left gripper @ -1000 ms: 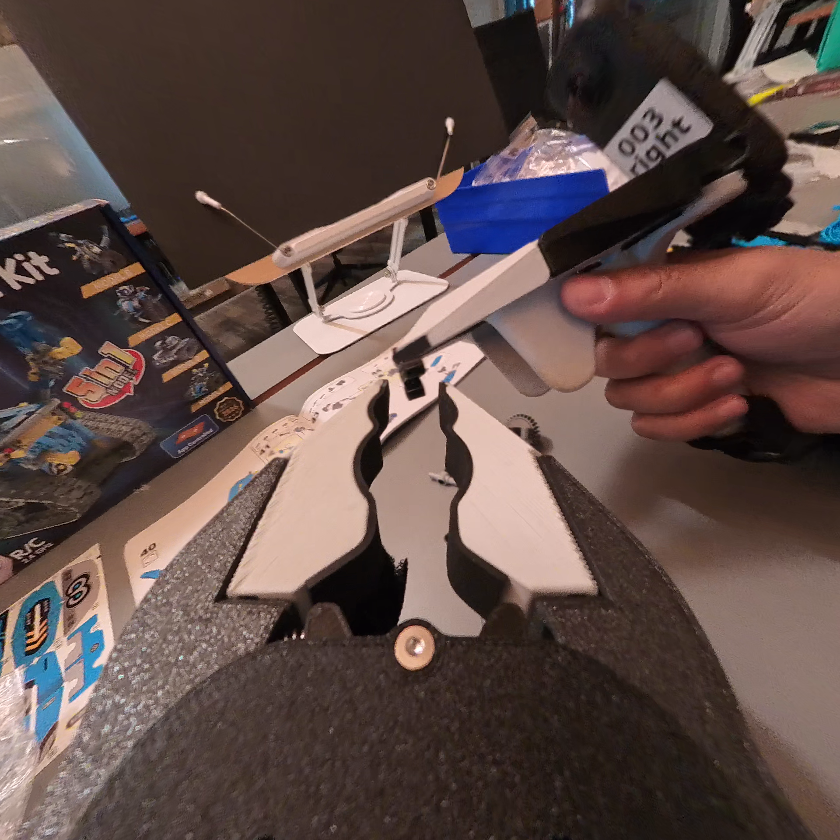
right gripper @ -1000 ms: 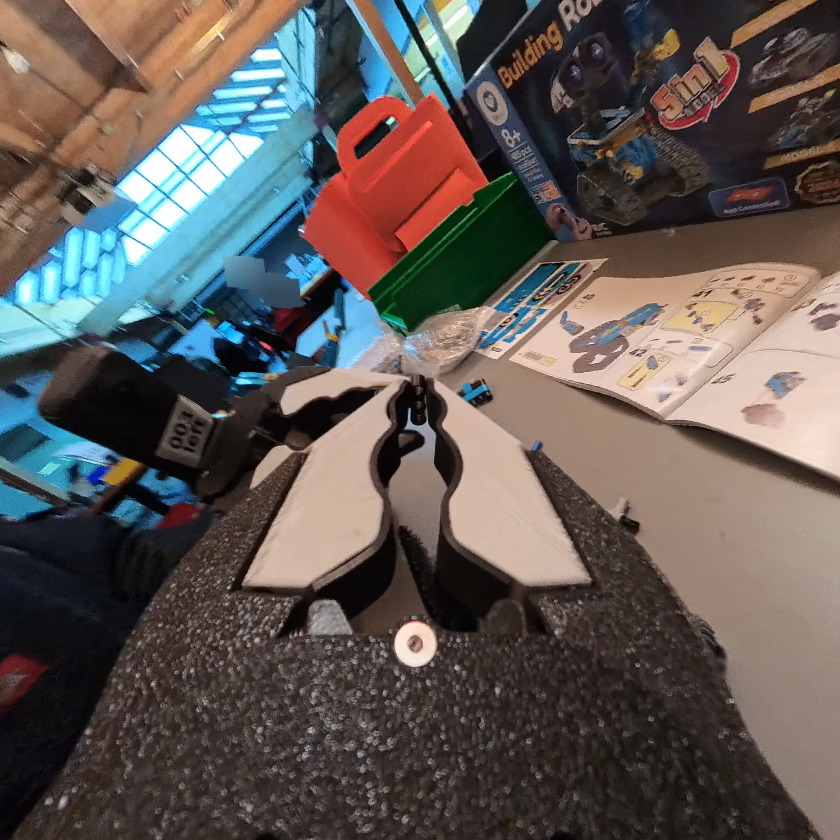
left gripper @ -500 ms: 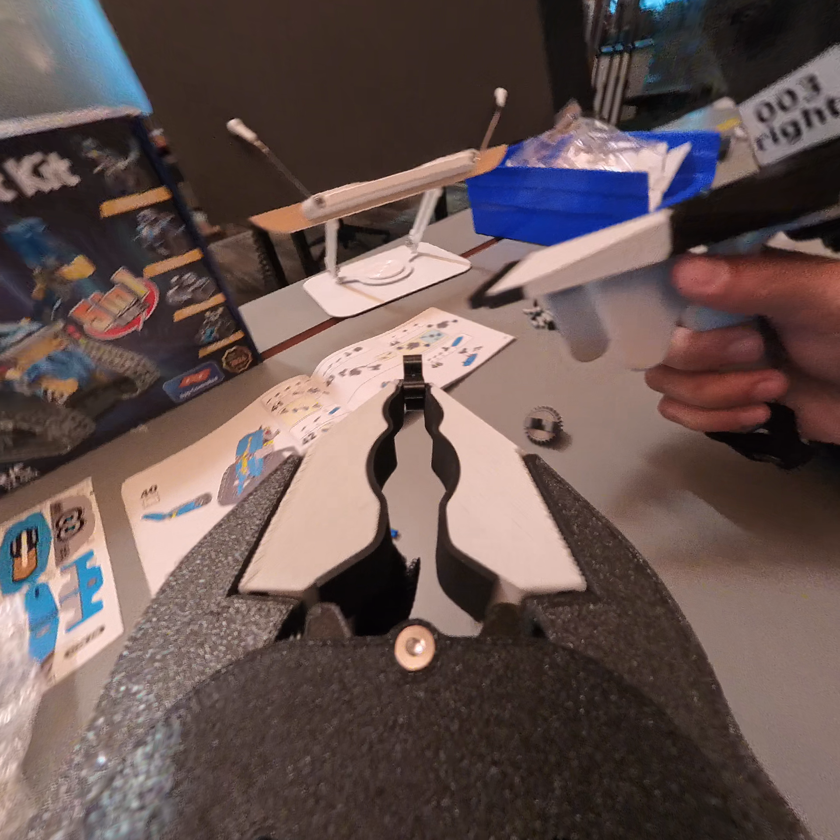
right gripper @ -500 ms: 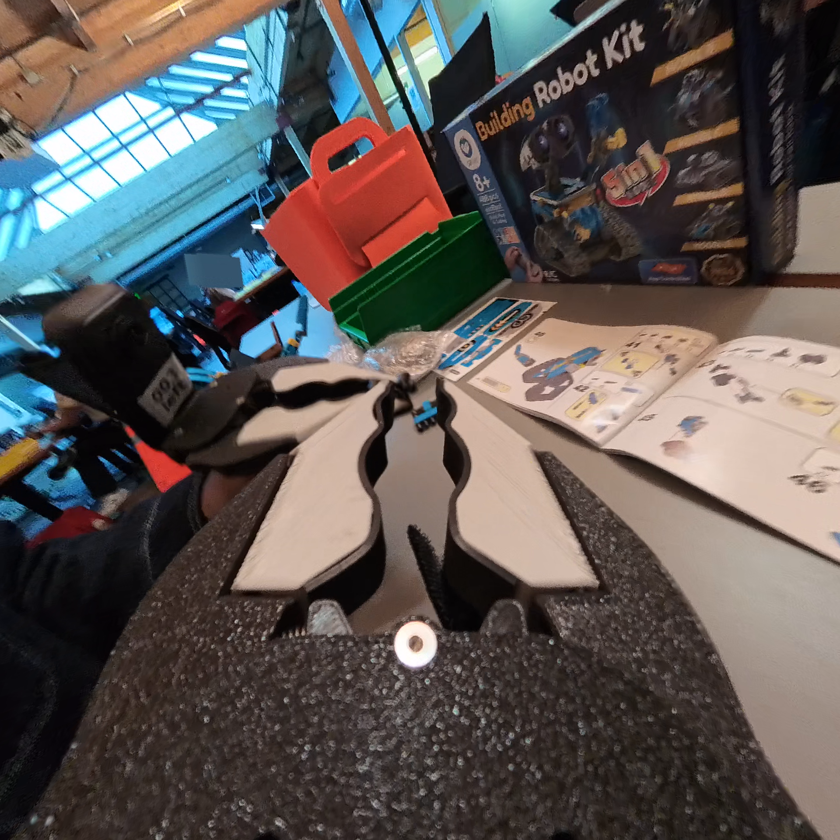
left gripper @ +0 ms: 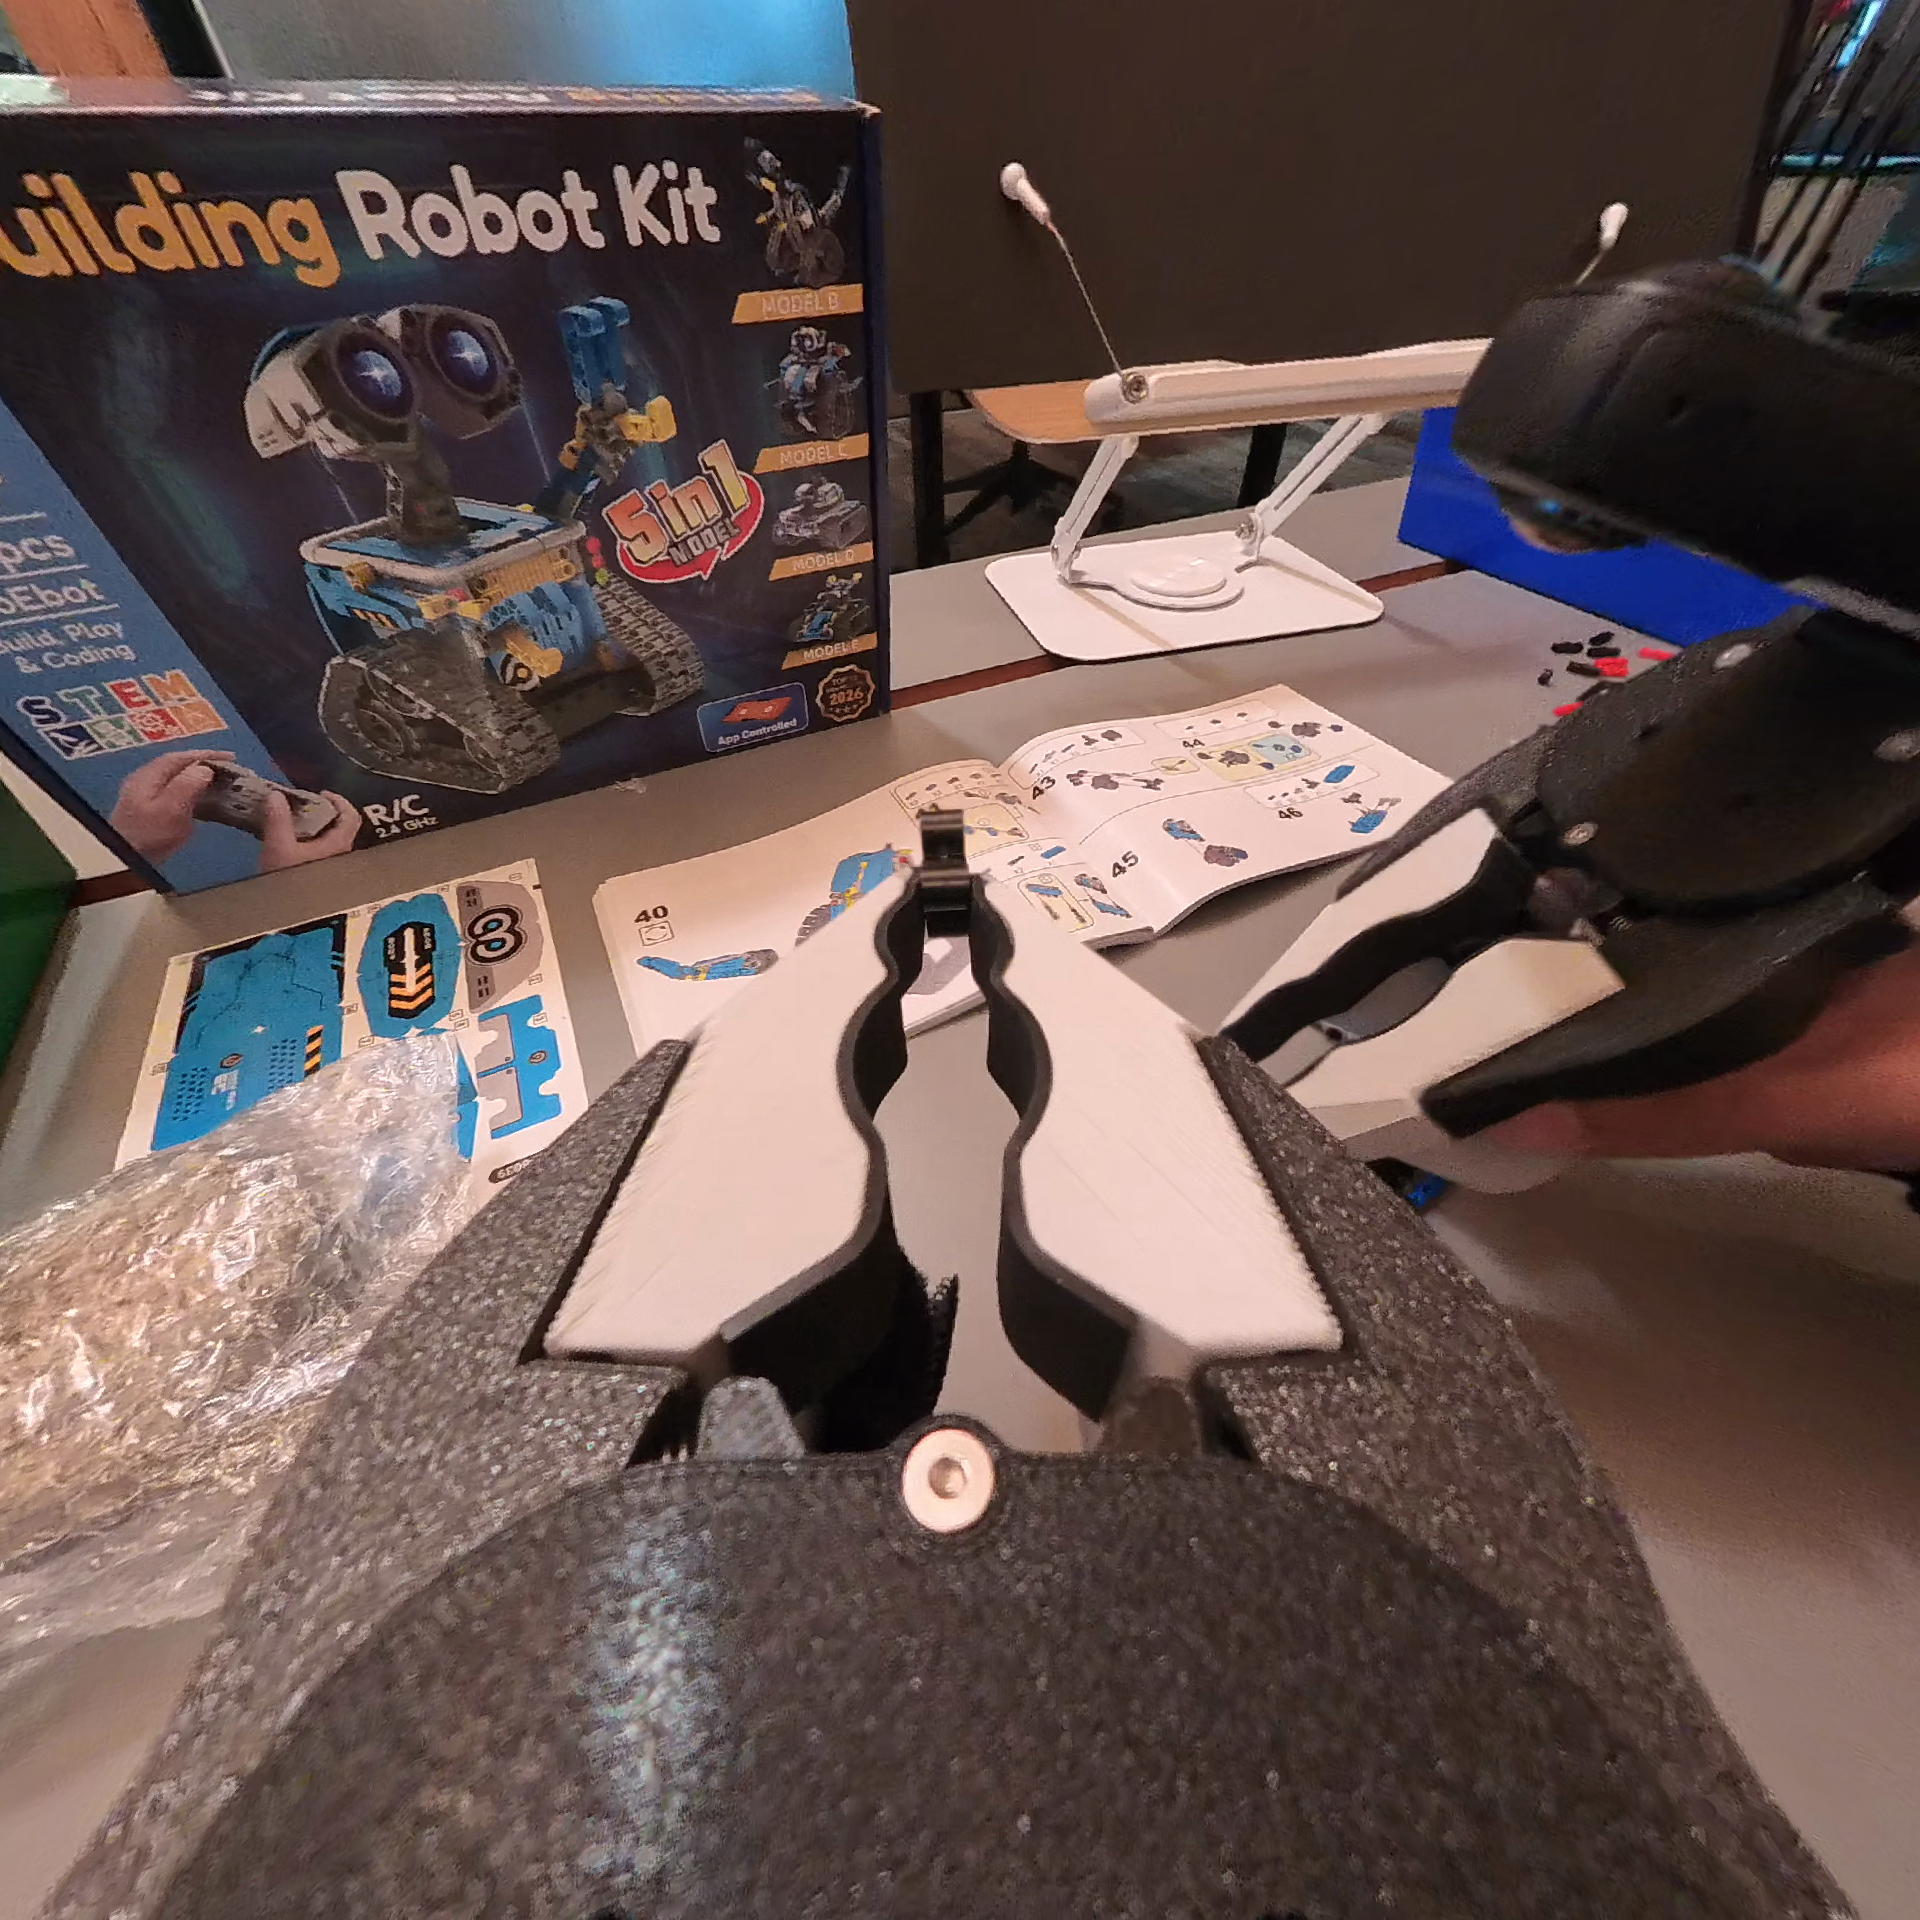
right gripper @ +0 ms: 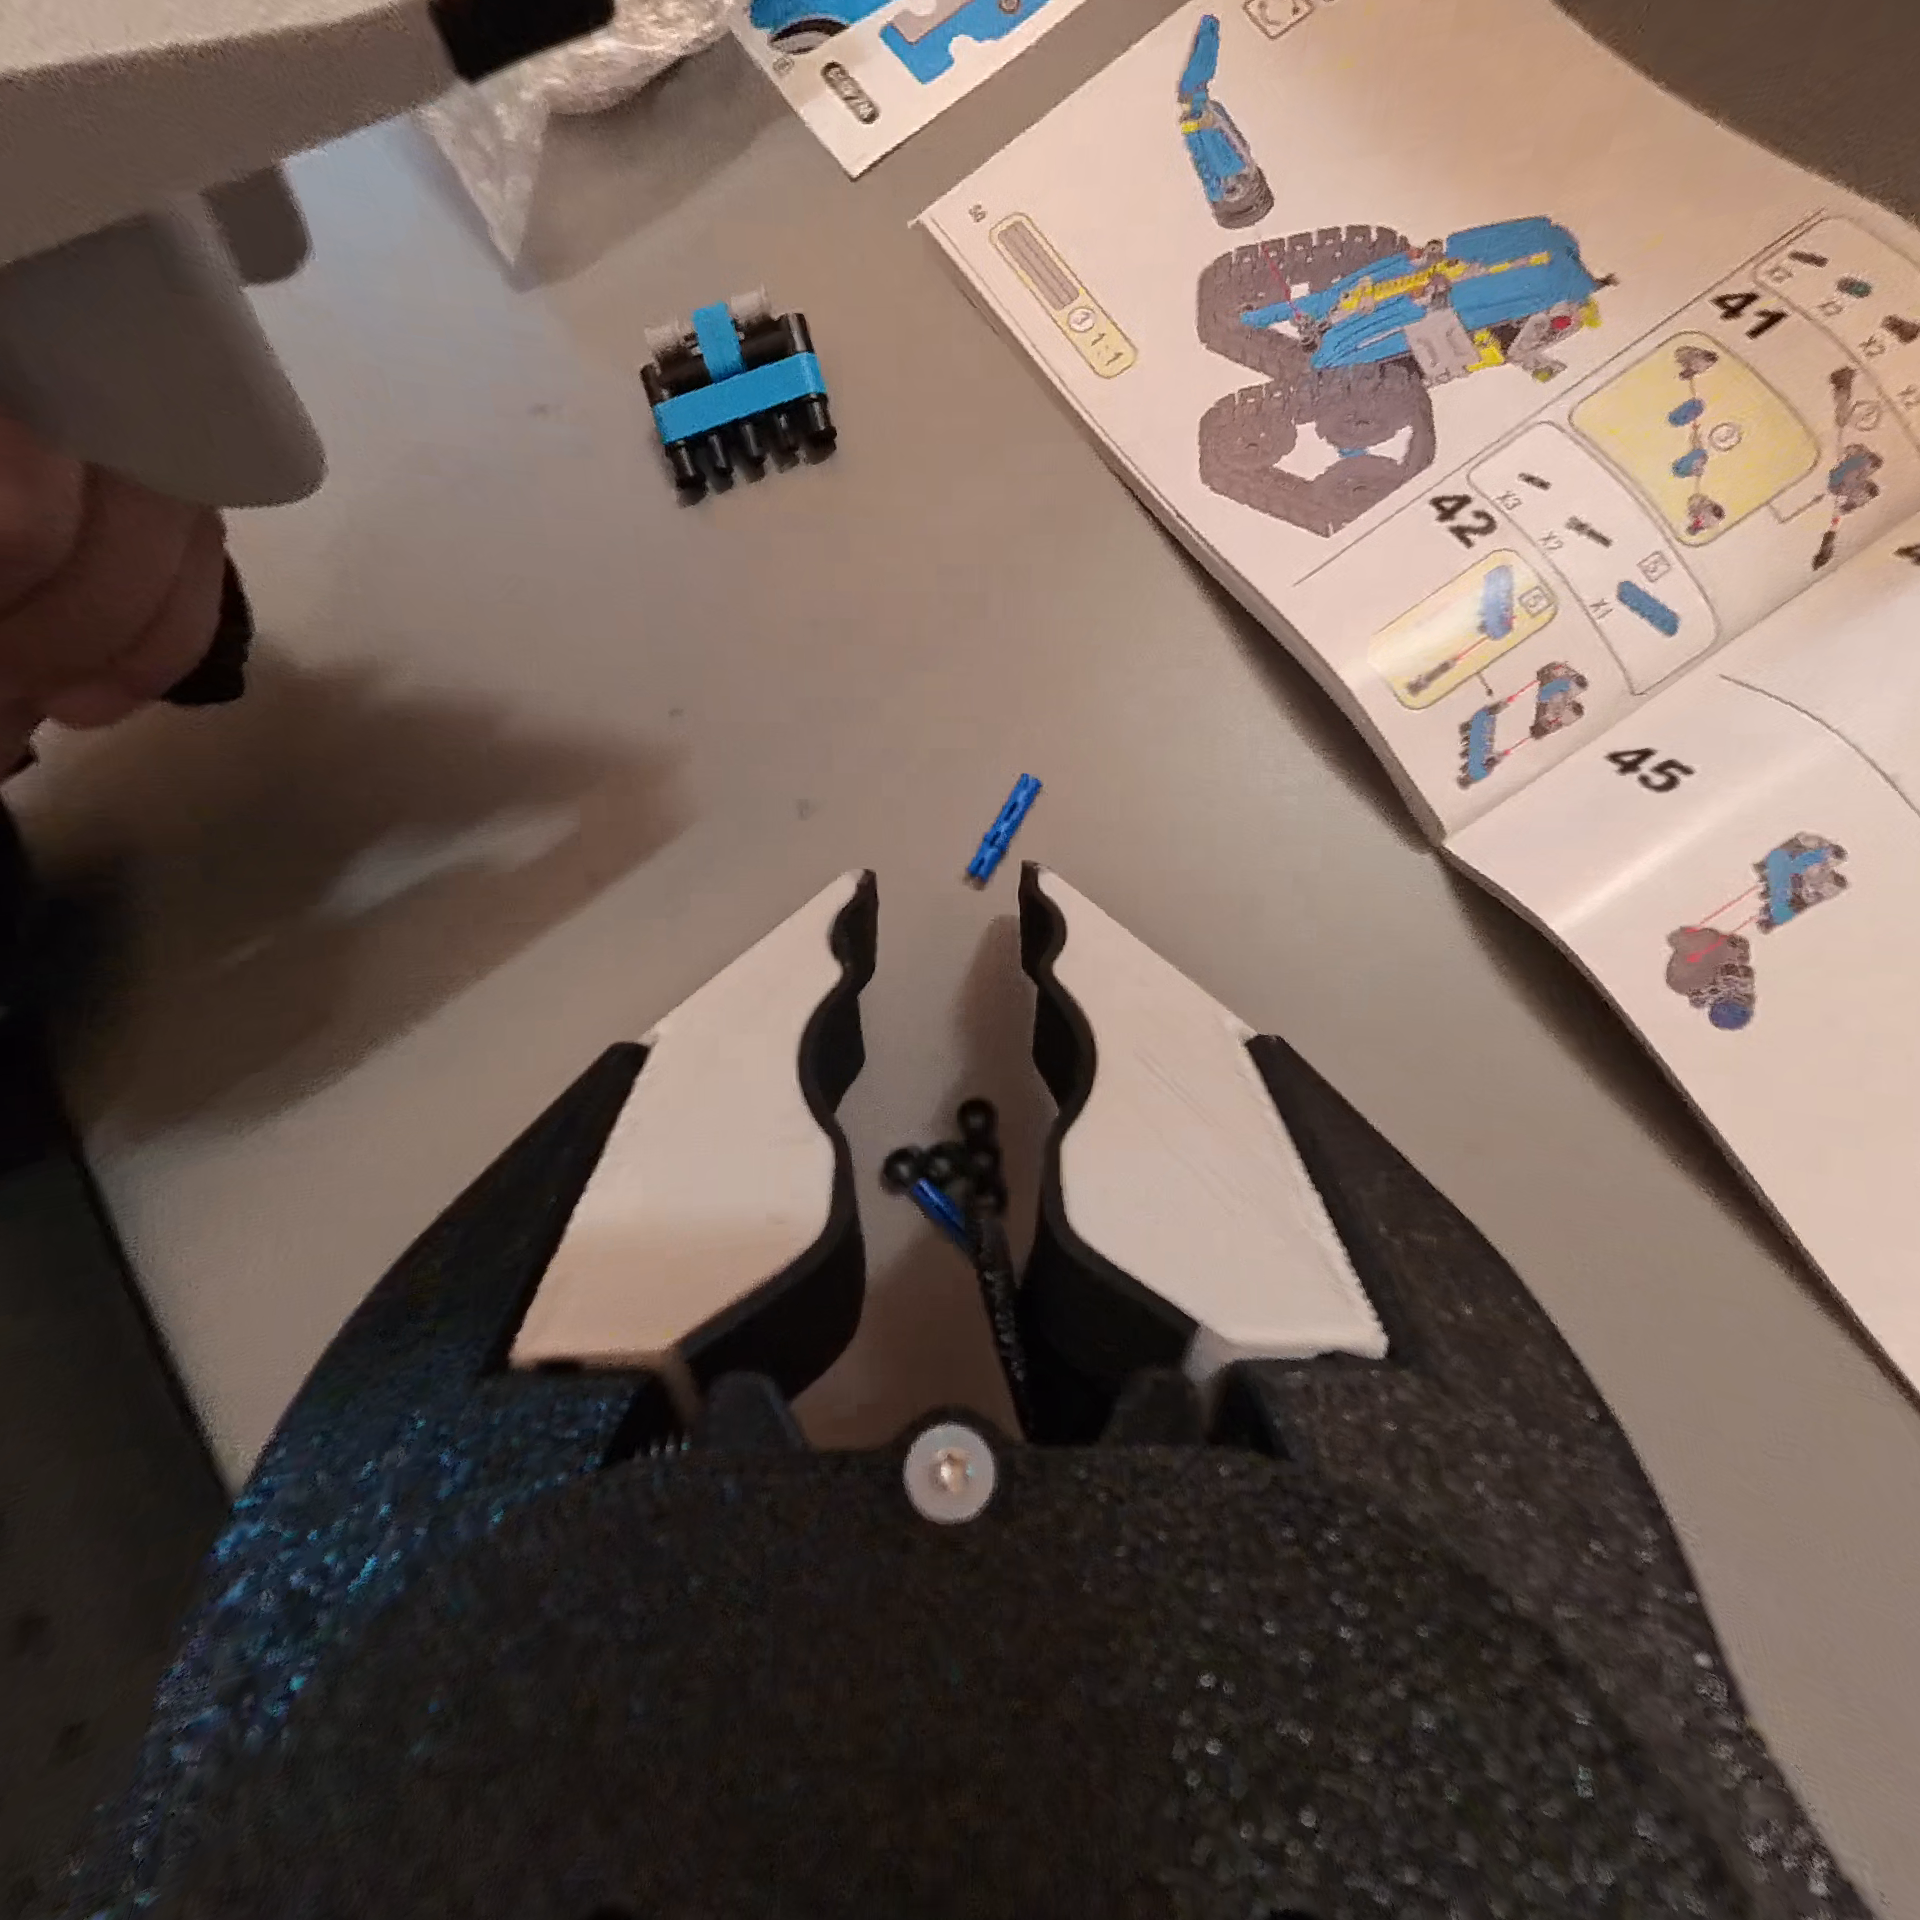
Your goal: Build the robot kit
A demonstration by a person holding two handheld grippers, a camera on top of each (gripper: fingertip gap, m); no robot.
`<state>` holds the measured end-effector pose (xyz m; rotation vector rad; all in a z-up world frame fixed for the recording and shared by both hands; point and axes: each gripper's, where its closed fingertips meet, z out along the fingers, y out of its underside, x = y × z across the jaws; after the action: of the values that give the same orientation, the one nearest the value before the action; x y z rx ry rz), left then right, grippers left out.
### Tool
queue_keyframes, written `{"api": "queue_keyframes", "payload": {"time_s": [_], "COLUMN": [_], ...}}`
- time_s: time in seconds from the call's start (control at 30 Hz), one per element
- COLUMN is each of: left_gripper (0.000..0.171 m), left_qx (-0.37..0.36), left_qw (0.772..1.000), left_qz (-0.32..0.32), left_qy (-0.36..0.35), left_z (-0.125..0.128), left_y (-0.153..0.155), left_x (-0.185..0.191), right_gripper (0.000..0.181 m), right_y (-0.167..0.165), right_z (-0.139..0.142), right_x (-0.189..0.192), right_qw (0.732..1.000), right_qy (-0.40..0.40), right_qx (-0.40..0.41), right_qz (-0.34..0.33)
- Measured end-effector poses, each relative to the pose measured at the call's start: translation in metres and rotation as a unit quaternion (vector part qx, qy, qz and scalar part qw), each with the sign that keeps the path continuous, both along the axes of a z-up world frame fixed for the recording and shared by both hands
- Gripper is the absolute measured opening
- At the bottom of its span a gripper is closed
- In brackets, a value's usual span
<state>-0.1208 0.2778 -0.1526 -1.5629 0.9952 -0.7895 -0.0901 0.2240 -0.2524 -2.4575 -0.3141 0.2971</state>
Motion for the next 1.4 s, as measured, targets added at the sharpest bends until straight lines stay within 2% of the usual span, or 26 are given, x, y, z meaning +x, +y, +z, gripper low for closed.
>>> {"api": "queue_keyframes", "payload": {"time_s": [0.2,0.47,0.6,1.4], "left_gripper": [0.008,0.008,0.008,0.008], "left_qx": [-0.013,-0.019,-0.016,-0.026], "left_qw": [1.000,1.000,1.000,1.000], "left_qz": [-0.009,-0.012,-0.013,-0.015], "left_qy": [-0.011,-0.019,-0.010,-0.010], "left_z": [0.002,0.002,-0.001,-0.004], "left_y": [-0.002,-0.002,0.000,0.002], "left_x": [0.000,0.000,0.001,0.000], "right_gripper": [0.023,0.020,0.017,0.020], "right_y": [0.015,0.004,0.007,0.008], "right_z": [-0.006,0.005,0.012,-0.004], "right_x": [0.002,-0.012,-0.009,-0.003], "right_qw": [0.999,0.999,0.998,0.999], "right_qy": [-0.022,-0.001,-0.016,-0.016], "right_qx": [0.001,0.042,0.061,0.026], "right_qz": [-0.033,-0.031,-0.020,-0.015]}}
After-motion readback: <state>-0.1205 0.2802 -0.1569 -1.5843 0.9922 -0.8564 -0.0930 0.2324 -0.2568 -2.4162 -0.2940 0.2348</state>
